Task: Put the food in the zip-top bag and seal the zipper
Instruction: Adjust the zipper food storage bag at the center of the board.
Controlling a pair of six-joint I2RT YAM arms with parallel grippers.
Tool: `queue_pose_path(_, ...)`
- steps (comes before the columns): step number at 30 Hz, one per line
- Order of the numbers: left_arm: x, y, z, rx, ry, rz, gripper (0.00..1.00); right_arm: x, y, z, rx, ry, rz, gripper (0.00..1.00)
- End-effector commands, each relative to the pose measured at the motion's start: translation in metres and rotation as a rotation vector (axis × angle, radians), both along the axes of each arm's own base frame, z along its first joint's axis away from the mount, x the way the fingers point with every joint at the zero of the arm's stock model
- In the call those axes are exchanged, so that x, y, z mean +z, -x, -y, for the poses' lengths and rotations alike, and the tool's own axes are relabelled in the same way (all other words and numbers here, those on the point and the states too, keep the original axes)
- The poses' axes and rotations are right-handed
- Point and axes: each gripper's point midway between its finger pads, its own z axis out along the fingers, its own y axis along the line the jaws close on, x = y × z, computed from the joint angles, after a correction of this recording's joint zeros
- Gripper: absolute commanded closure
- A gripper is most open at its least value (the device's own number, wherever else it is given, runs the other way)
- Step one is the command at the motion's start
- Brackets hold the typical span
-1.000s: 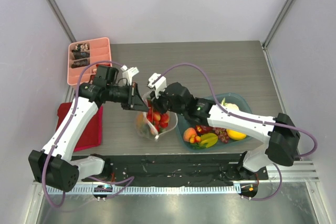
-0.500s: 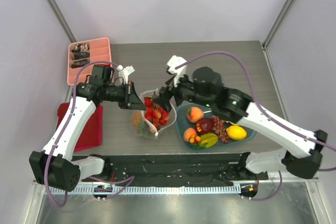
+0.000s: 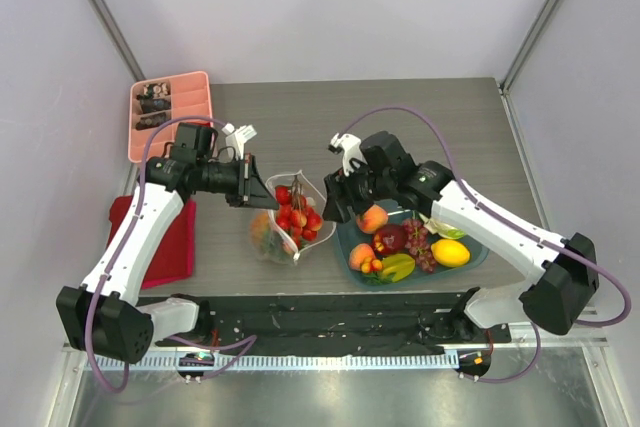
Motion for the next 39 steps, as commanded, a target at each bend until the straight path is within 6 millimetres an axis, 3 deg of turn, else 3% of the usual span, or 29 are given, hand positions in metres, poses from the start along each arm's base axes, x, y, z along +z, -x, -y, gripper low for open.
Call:
queue_pose_path(1, 0.01, -0.004, 0.0, 0.007, 0.024, 0.053, 1.0, 0.0, 0.025, -0.008, 0.08, -0.065, -0.079, 0.36)
queue_pose_path(2, 0.01, -0.004, 0.0, 0.011, 0.023, 0.055, 1.0, -0.006, 0.026, -0.009, 0.083, -0.058, -0.092, 0.4)
queue_pose_path(5, 0.008, -0.002, -0.002, 0.019, 0.012, 0.059, 1.0, -0.011, 0.032, -0.014, 0.11, -0.077, -0.142, 0.68)
queue_pose_path(6, 0.007, -0.002, -0.004, 0.027, 0.003, 0.061, 1.0, -0.008, 0.035, -0.017, 0.114, -0.094, -0.158, 0.91)
queue_pose_path(7, 0.006, -0.001, -0.005, 0.032, -0.009, 0.058, 1.0, 0.002, 0.037, -0.021, 0.135, -0.125, -0.16, 0.99)
queue_pose_path(9, 0.008, -0.003, -0.01, 0.041, -0.043, 0.088, 1.0, 0.02, 0.04, -0.025, 0.154, -0.169, -0.155, 0.99)
queue_pose_path(11, 0.019, -0.001, -0.014, 0.047, -0.076, 0.121, 1.0, 0.051, 0.043, -0.031, 0.161, -0.242, -0.151, 0.99)
queue_pose_path(12, 0.018, -0.005, -0.022, 0.057, -0.138, 0.166, 1.0, 0.077, 0.043, -0.034, 0.169, -0.301, -0.115, 0.99)
queue_pose_path(13, 0.036, -0.003, -0.028, 0.059, -0.17, 0.198, 1.0, 0.092, 0.047, -0.036, 0.168, -0.342, -0.133, 0.99)
queue_pose_path(16, 0.053, -0.006, -0.042, 0.038, -0.271, 0.257, 1.0, 0.133, 0.053, -0.04, 0.189, -0.43, -0.123, 0.99)
queue_pose_path(17, 0.072, 0.003, -0.045, 0.025, -0.28, 0.271, 1.0, 0.141, 0.058, -0.042, 0.203, -0.452, -0.163, 0.99)
queue_pose_path(18, 0.076, 0.008, -0.046, 0.009, -0.288, 0.266, 1.0, 0.152, 0.059, -0.043, 0.204, -0.473, -0.169, 0.99)
queue_pose_path(20, 0.075, 0.02, -0.046, -0.021, -0.291, 0.208, 1.0, 0.153, 0.06, -0.045, 0.209, -0.477, -0.191, 0.99)
queue_pose_path(21, 0.067, 0.022, -0.046, -0.032, -0.298, 0.183, 1.0, 0.143, 0.059, -0.045, 0.204, -0.461, -0.202, 0.99)
queue_pose_path(23, 0.029, 0.016, -0.053, -0.025, -0.368, 0.111, 1.0, 0.118, 0.052, -0.047, 0.201, -0.412, -0.203, 0.99)
queue_pose_path(24, -0.01, 0.016, -0.057, -0.031, -0.414, 0.017, 1.0, 0.096, 0.046, -0.046, 0.172, -0.378, -0.237, 0.99)
queue_pose_path(26, -0.034, 0.009, -0.054, -0.022, -0.409, -0.059, 1.0, 0.073, 0.038, -0.052, 0.166, -0.351, -0.302, 0.99)
queue_pose_path(27, -0.044, 0.009, -0.048, -0.051, -0.382, -0.119, 1.0, 0.08, 0.035, -0.055, 0.178, -0.367, -0.3, 0.99)
queue_pose_path(29, -0.03, 0.011, -0.034, -0.103, -0.3, -0.16, 1.0, 0.1, 0.04, -0.056, 0.227, -0.402, -0.286, 0.99)
queue_pose_path(32, 0.033, 0.013, -0.017, -0.141, -0.156, -0.082, 1.0, 0.141, 0.053, -0.051, 0.276, -0.459, -0.247, 0.99)
queue_pose_path(34, 0.06, 0.009, -0.016, -0.094, -0.143, 0.054, 1.0, 0.142, 0.055, -0.047, 0.264, -0.457, -0.243, 0.99)
queue_pose_path(36, 0.058, 0.007, -0.022, -0.057, -0.202, 0.095, 1.0, 0.126, 0.052, -0.044, 0.239, -0.434, -0.252, 0.99)
queue_pose_path(39, 0.032, 0.015, -0.027, -0.06, -0.262, 0.001, 1.0, 0.101, 0.046, -0.047, 0.218, -0.395, -0.293, 0.99)
